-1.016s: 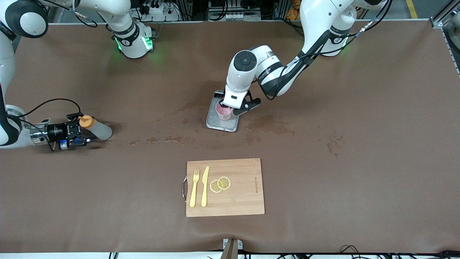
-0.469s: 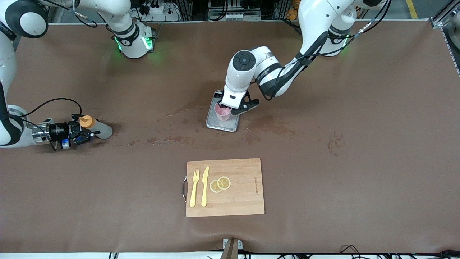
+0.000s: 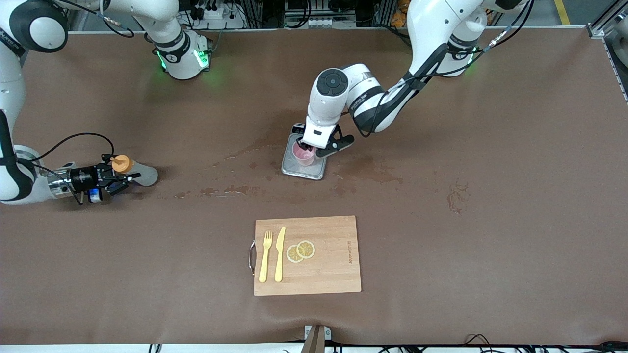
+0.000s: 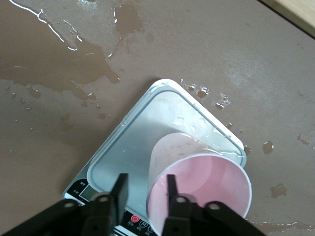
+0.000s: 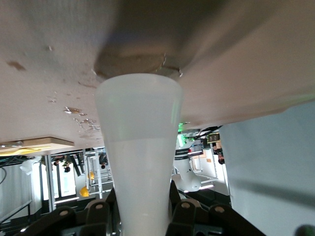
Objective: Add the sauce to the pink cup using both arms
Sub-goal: 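Release the cup with the left gripper while the right gripper lifts the bottle, then withdraw the left gripper while the right gripper carries the bottle toward the scale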
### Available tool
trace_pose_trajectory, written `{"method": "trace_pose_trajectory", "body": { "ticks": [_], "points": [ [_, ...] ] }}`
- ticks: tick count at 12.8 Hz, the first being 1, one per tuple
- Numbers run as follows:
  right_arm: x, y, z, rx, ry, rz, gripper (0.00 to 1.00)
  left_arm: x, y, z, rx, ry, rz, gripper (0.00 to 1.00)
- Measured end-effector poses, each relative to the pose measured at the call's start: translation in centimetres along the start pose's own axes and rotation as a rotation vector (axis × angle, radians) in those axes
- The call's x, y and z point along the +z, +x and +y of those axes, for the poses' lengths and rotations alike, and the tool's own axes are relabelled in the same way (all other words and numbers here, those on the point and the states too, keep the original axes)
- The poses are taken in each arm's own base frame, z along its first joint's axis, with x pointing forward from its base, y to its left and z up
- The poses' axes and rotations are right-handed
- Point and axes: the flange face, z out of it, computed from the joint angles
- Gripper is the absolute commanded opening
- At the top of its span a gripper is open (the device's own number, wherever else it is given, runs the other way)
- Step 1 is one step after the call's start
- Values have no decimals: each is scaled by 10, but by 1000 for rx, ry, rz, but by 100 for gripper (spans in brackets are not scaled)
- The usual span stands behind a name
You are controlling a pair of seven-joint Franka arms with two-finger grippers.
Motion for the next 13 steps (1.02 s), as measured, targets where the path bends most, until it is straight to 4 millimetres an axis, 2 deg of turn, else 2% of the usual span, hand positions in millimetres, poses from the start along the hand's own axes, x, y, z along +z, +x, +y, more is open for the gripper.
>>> {"method": "trace_pose_trajectory", "body": {
  "ticks": [2,4,6,8,11,13],
  "points": [
    [12,-16,-18,38,-35,20,39,-2,1,2,-17,-7,2,100],
    [26,-42,-37,62,-76,48,40,-17,10,7,-47,-33,16,100],
    [39,-64,-51,83,-110,74,40,-54,38,9,-89,-69,56,100],
    [48,-84,-61,117,-129,101,40,-102,63,3,-126,-74,112,100],
    [67,-120,-78,159,-163,153,40,-171,103,-19,-153,-37,193,100],
    [81,-145,-88,191,-182,192,40,-206,148,-39,-110,-3,226,100]
  ]
}}
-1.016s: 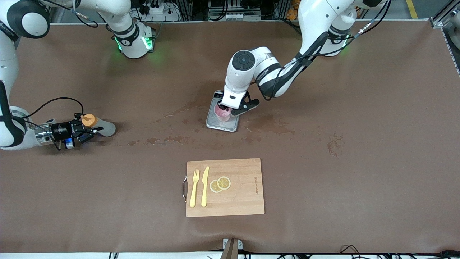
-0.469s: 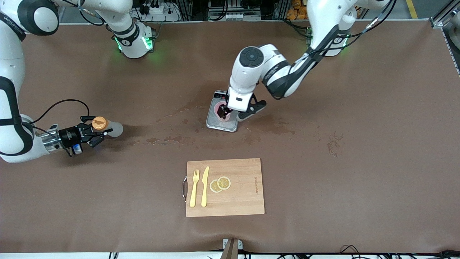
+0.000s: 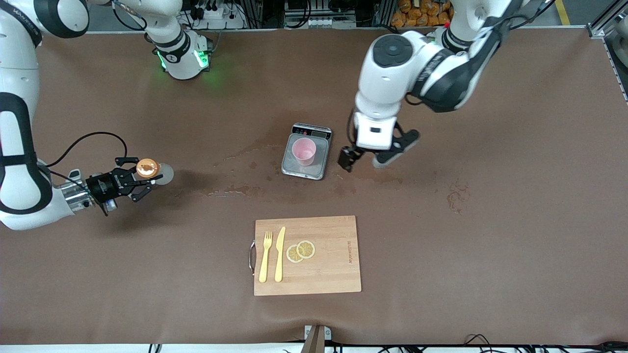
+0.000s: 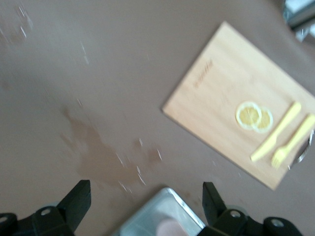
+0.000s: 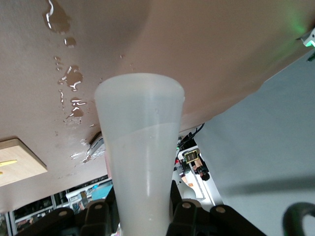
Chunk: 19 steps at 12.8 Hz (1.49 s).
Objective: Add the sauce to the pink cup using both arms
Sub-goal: 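Withdraw the left gripper while the right gripper carries the bottle toward the scale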
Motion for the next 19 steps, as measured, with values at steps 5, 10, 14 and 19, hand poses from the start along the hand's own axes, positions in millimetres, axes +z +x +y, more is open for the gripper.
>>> {"method": "trace_pose_trajectory", "body": {
  "ticks": [5,10,14,19],
  "points": [
    [14,-65,-8,49,-22,98,40,-28,140,-59,186,72,-21,100],
    [51,-132,-20,117,-46,268,39,-78,190,-93,236,119,-101,100],
    [81,-175,-22,199,-62,375,39,-106,228,-127,396,82,-141,100],
    [127,-209,-36,293,-62,483,37,-144,263,-200,508,75,-179,100]
  ]
}}
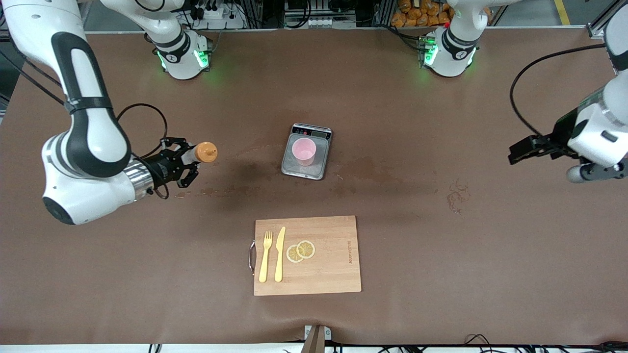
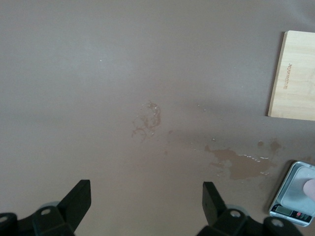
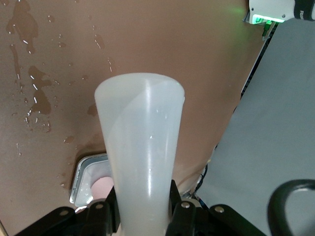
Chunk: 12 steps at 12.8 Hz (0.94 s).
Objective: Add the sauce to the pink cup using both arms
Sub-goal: 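Withdraw the left gripper while the right gripper carries the bottle toward the scale, then move the white bottle with the right gripper over the pink cup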
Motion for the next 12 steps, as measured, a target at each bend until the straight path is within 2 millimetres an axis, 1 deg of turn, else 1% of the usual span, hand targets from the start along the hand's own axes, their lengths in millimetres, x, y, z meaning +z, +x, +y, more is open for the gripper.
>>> {"method": "trace_pose_trajectory", "body": {
  "ticks": [2,4,7,9,12],
  "points": [
    [14,-17,-1,60,-3,77,36,-9,-9,-6,9,1,10,100],
    [28,-36,-1,109,-10,122,35,-13,-22,-4,12,7,15,100],
    [49,-73,3,181,-8,186,35,-23,-37,-3,18,11,38,100],
    [67,-94,6,218,-8,237,35,-27,-39,-1,21,9,53,100],
    [90,-118,11,274,-2,308,33,-31,-38,0,22,6,66,100]
  ]
}}
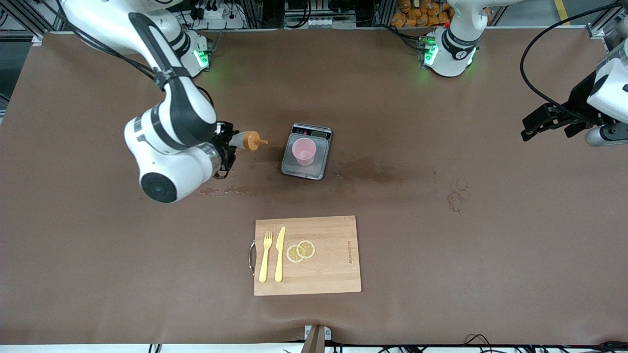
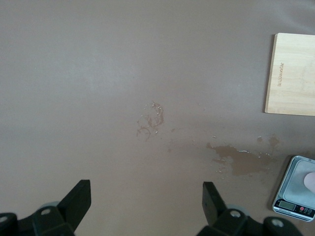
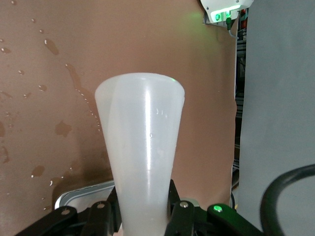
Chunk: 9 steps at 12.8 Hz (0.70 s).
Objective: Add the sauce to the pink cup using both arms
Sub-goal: 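Move the white bottle with the right gripper over the pink cup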
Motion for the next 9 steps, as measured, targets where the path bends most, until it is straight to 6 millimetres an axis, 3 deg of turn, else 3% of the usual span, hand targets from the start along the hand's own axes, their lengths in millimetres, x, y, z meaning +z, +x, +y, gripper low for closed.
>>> {"method": "trace_pose_trajectory", "body": {
  "ticks": [5,9],
  "points": [
    [44,-45,11,88,23,154,32,-1,0,0,12,0,1,100],
    [69,-50,-1,154,43,251,32,-1,0,-1,12,0,2,100]
  ]
}}
